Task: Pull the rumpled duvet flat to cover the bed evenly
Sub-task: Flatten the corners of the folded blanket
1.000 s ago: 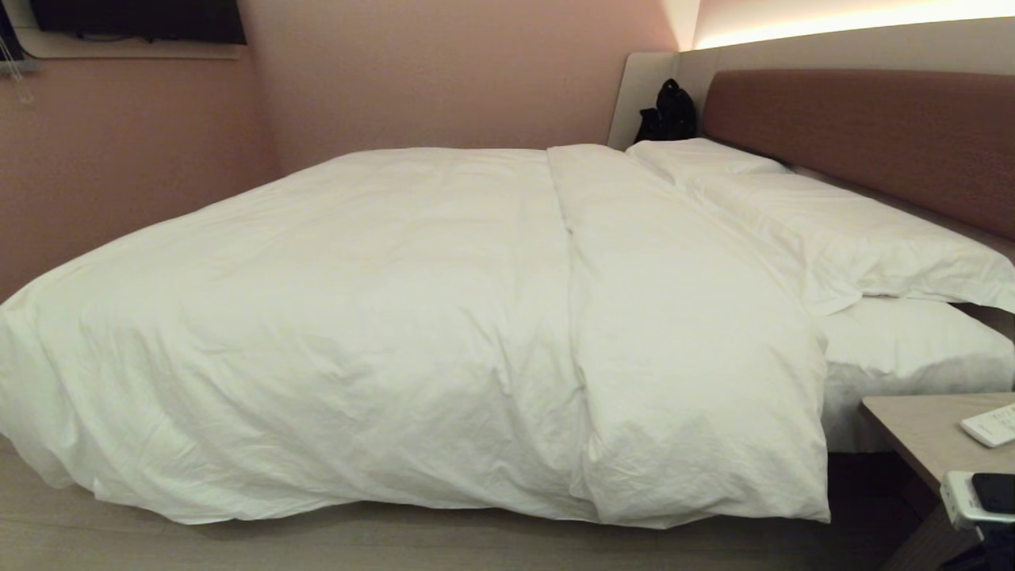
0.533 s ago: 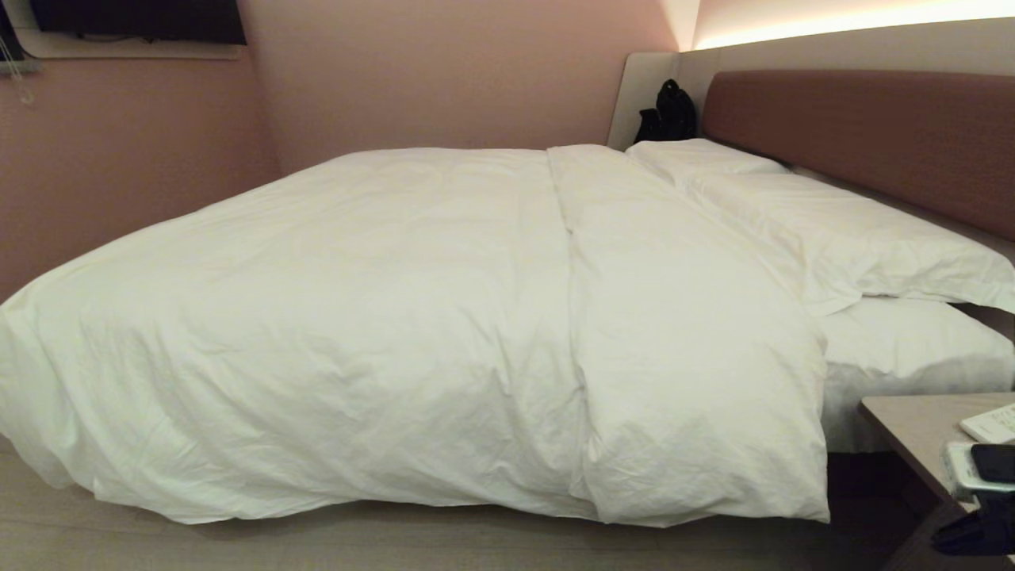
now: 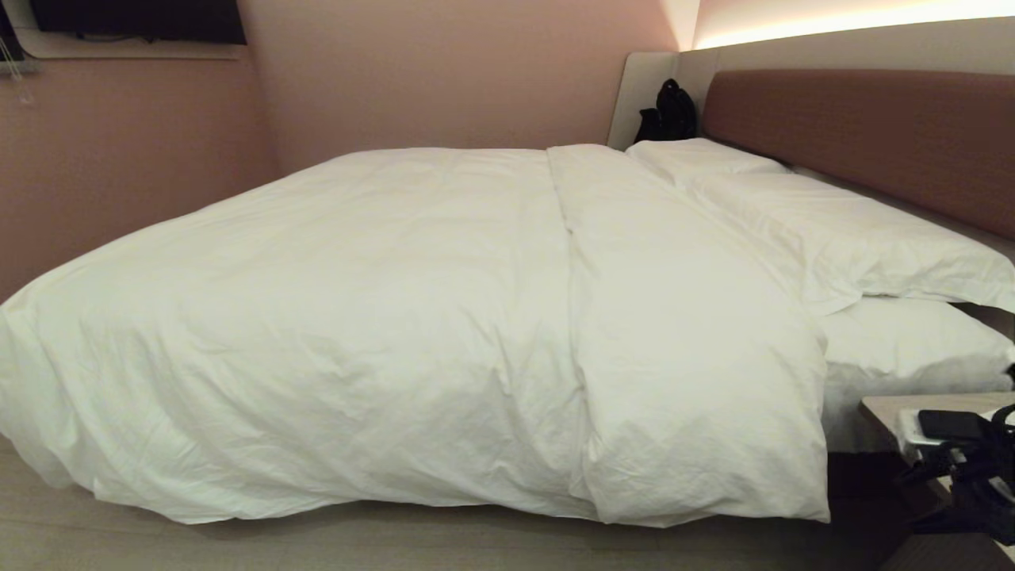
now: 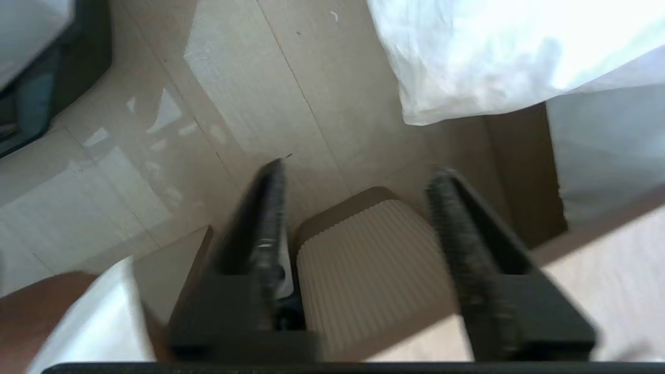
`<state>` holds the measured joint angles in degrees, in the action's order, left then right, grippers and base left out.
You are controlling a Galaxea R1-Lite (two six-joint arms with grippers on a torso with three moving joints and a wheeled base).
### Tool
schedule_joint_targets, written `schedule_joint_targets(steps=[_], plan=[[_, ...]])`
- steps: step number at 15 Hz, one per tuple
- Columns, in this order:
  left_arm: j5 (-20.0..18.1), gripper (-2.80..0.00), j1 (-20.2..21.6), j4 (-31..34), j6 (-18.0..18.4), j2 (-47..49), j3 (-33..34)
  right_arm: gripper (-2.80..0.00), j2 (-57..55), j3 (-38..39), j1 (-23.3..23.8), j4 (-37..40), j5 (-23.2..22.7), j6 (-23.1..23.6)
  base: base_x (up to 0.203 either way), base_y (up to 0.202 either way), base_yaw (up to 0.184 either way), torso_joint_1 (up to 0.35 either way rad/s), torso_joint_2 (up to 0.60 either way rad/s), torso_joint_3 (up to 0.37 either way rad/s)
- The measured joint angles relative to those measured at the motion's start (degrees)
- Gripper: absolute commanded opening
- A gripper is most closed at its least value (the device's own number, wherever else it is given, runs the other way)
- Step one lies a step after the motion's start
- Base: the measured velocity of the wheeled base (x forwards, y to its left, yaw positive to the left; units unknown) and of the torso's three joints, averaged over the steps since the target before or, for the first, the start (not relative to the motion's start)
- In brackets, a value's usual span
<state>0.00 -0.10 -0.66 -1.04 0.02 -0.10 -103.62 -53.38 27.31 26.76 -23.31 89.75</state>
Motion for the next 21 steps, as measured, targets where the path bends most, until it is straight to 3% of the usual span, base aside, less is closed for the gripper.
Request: schedule_joint_targets(steps=[11,21], plan=[[0.0,-2.8,0.0,-0.02,0.0,0.0,0.0,0.0,-16.31,-0.01,-8.66,-21.58,5.12,-1.84,0.0,0.0,0.0,0.0,0.0,0.0],[0.0,-2.8,0.0,-0.02,0.0,0.0,0.0,0.0,-24.96,-3.62,-12.22,-26.1,9.34,-1.69,0.0,0.0,0.0,0.0,0.0,0.0]])
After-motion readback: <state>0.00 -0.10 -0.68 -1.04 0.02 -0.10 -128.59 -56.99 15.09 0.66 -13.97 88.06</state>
